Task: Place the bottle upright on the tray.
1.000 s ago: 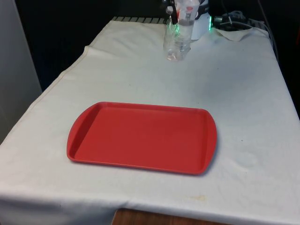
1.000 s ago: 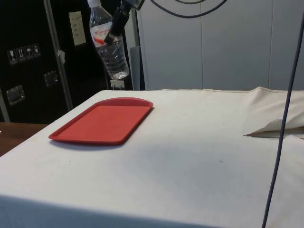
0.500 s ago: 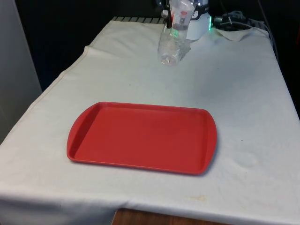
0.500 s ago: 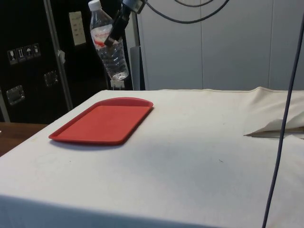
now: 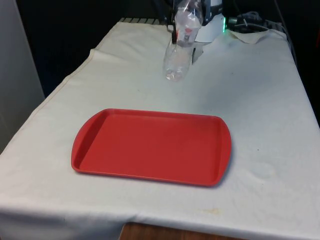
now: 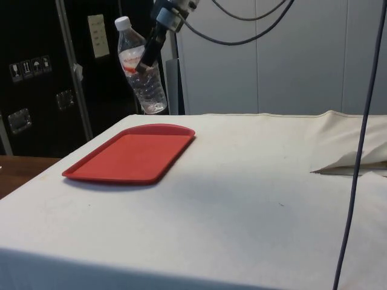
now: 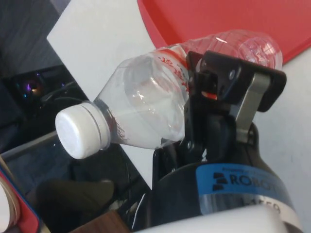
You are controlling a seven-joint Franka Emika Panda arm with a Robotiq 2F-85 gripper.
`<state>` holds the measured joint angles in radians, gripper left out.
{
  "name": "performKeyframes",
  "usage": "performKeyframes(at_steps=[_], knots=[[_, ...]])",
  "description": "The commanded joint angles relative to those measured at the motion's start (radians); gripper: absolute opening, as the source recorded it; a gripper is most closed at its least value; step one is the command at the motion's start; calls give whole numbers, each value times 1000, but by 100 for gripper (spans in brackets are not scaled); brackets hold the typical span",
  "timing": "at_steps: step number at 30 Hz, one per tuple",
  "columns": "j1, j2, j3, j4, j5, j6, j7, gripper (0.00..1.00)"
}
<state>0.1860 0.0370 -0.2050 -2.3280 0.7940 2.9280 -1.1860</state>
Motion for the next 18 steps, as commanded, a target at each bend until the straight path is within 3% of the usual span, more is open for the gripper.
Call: performKeyframes(at_steps=[1, 4, 5, 6, 15, 16, 18], knots=[[4, 2, 9, 12, 37, 18, -21, 36], [3, 18, 9, 19, 43, 32, -19, 36], [0, 22, 1, 8, 9, 18, 1, 36], [2, 23, 9, 21, 44, 36, -18, 36], [3, 66, 15, 51, 79, 75, -5, 36], [2, 68, 4, 38, 47, 59, 9, 36], [3, 71, 16, 57, 84, 79, -1, 36]])
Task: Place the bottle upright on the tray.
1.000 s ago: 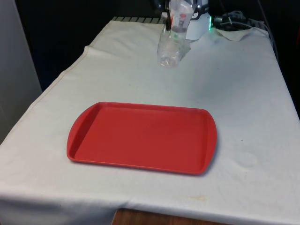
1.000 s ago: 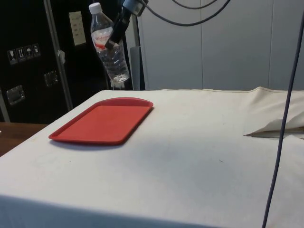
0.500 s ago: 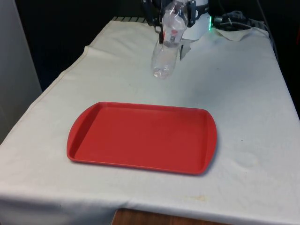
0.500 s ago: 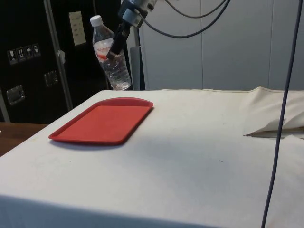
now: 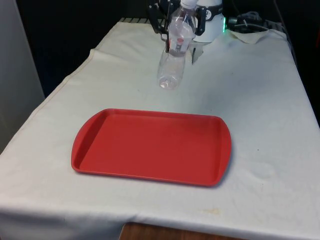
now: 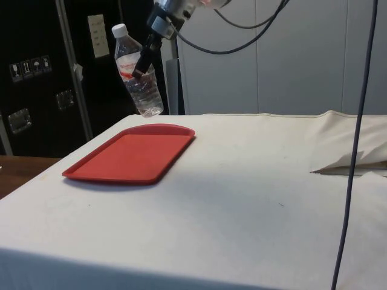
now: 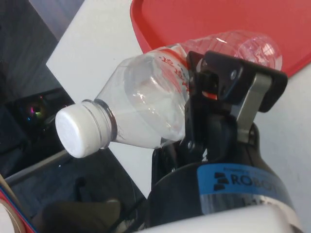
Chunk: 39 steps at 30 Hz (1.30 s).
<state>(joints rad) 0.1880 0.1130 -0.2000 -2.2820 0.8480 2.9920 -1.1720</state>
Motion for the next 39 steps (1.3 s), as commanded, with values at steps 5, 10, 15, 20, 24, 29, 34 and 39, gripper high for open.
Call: performKeyframes(at_steps=[5, 10, 15, 20, 24, 29, 34, 39], knots=[[0, 8, 16, 29, 49, 27, -3, 36], [0, 17, 18, 42, 64, 33, 1, 36], [0, 29, 22, 59, 67, 42, 27, 36], [0, 34, 25, 65, 69, 51, 44, 36], [0, 36, 29, 58, 75, 63, 57, 36], [0, 35, 33, 44, 92, 75, 55, 36], [1, 48, 21, 19, 75, 78, 76, 36], [0, 38, 42, 21, 125, 105, 60, 36]])
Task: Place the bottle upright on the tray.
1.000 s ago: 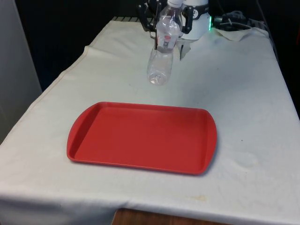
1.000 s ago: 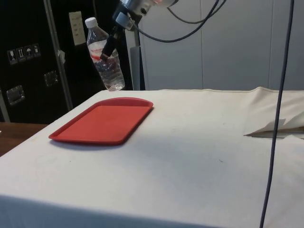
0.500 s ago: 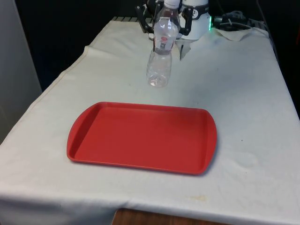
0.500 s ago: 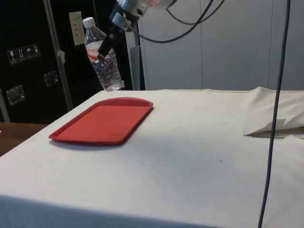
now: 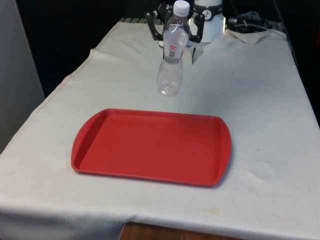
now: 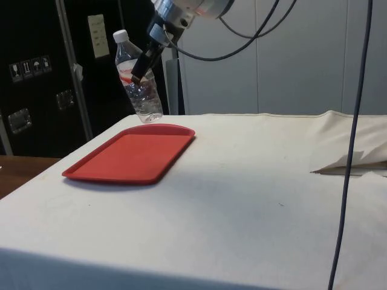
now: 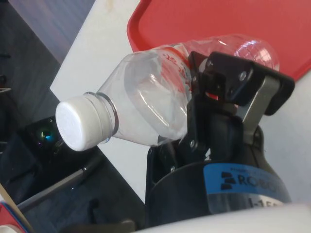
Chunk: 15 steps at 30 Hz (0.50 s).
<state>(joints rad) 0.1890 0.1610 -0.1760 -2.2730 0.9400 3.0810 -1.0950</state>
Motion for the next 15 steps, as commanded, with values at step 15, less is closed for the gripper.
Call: performKeyframes(at_steps=[15], knots=[[-4, 25, 22, 21, 45, 56, 15, 36]])
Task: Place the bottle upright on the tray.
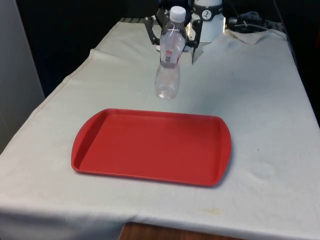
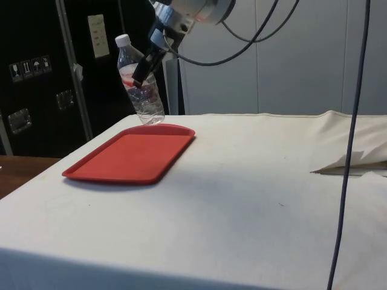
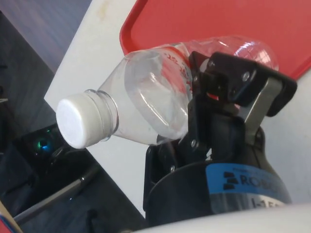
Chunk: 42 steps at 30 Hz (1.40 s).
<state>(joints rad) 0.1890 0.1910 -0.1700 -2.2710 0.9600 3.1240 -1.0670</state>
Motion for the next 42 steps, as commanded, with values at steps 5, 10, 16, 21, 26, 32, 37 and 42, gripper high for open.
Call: performKeyframes(at_steps=[5, 10, 16, 21, 26, 32, 37, 42], knots=[[-7, 20, 16, 34, 21, 33, 6, 36], [-9, 35, 16, 46, 19, 48, 18, 36], [-3, 58, 0, 49, 0, 55, 47, 36], [-7, 58, 19, 77, 17, 80, 60, 36], [-2, 66, 3, 62, 0, 74, 81, 36], [-8, 62, 28, 64, 18, 107, 103, 36], [-8, 64, 30, 57, 16, 116, 121, 36], [-7, 70, 29, 57, 14, 127, 143, 36]])
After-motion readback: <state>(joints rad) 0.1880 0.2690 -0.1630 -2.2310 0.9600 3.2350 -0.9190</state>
